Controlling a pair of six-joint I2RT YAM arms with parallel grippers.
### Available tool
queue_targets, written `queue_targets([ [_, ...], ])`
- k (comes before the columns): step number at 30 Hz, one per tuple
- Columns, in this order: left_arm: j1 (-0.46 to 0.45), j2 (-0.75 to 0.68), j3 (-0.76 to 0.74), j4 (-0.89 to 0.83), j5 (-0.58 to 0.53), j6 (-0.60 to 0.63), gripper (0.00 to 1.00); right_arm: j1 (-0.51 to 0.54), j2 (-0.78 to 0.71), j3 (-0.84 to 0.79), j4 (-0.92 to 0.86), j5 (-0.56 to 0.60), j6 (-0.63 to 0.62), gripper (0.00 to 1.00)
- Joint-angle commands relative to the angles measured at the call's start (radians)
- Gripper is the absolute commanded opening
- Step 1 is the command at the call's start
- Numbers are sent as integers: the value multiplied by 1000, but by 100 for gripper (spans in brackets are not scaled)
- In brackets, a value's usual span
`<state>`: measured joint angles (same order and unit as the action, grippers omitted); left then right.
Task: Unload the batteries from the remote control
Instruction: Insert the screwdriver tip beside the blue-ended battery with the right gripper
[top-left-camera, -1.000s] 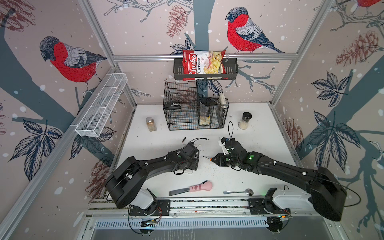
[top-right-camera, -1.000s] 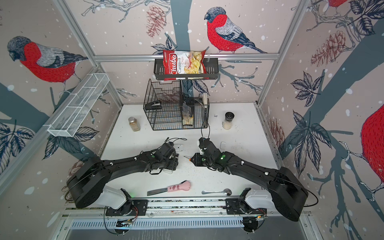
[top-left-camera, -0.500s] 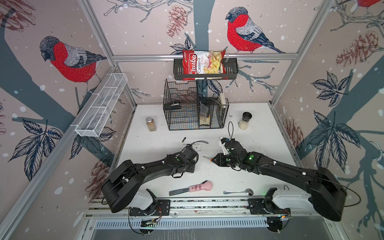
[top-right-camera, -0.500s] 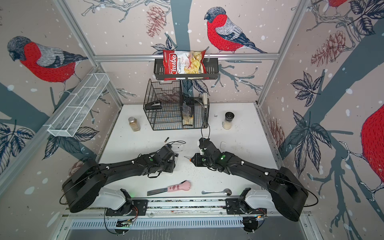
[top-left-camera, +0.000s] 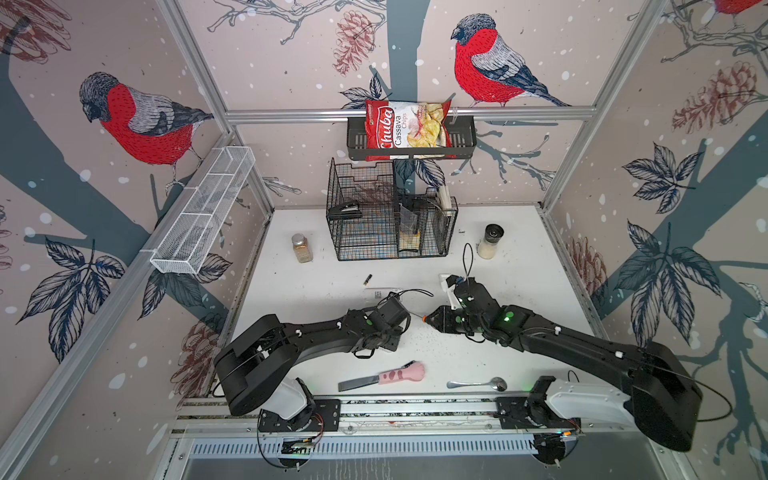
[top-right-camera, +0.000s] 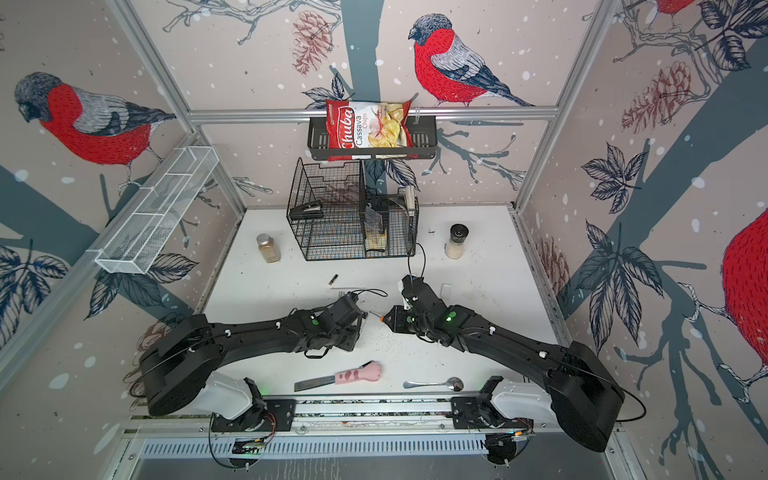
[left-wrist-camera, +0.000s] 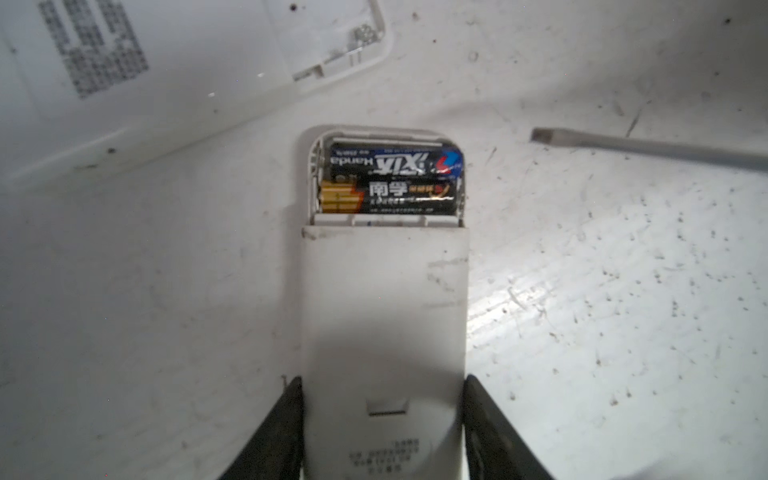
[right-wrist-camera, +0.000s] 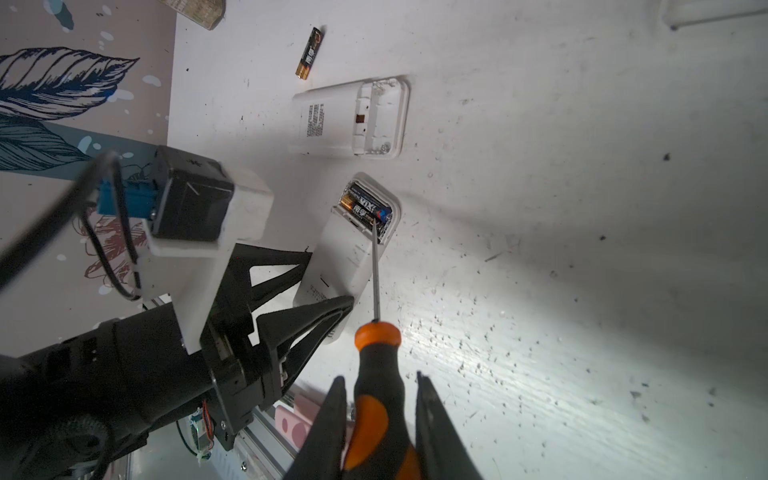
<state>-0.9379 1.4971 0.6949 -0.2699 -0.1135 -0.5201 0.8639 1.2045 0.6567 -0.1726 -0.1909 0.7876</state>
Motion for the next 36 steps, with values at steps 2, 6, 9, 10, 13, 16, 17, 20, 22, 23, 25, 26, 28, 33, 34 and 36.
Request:
queue_targets([
  [2, -19, 23, -10, -41, 124, 50, 49, 1, -4, -11, -2, -6, 24, 0],
  [6, -19, 35, -12, -31, 129, 54, 49, 1, 9, -21, 18, -12, 38, 0],
  [9, -20, 35, -12, -31, 128, 55, 49, -1, 15, -27, 31, -7, 45, 0],
  [10, -21, 34, -12, -30, 128, 55, 49, -3, 18, -30, 39, -7, 48, 0],
  [13, -21, 34, -16, -28, 127, 53, 49, -4, 26, -34, 58, -6, 58, 0],
  [16, -22, 34, -18, -27, 127, 52, 50, -3, 27, -39, 80, -5, 65, 0],
  [17, -22, 33, -19, -28, 128, 52, 50, -3, 29, -39, 80, -4, 64, 0],
  [20, -22, 29, -17, -28, 129, 52, 50, -5, 33, -40, 84, -4, 64, 0],
  [22, -22, 31, -17, -29, 129, 52, 50, -5, 35, -40, 90, -7, 64, 0],
  [23, -22, 33, -17, -30, 129, 52, 50, -7, 36, -40, 93, -7, 63, 0],
  [25, -22, 35, -17, -30, 129, 51, 50, -7, 40, -38, 93, -7, 62, 0],
  [26, -24, 35, -17, -31, 131, 51, 50, -6, 40, -39, 93, -9, 62, 0],
  [28, -24, 34, -16, -32, 132, 51, 50, -8, 38, -40, 92, -9, 61, 0],
  [33, -24, 37, -12, -36, 132, 52, 50, -9, 31, -44, 84, -5, 58, 0],
  [34, -24, 37, -13, -35, 132, 51, 50, -9, 30, -45, 83, -5, 58, 0],
  [36, -23, 37, -13, -36, 132, 51, 50, -10, 28, -46, 82, -4, 58, 0],
])
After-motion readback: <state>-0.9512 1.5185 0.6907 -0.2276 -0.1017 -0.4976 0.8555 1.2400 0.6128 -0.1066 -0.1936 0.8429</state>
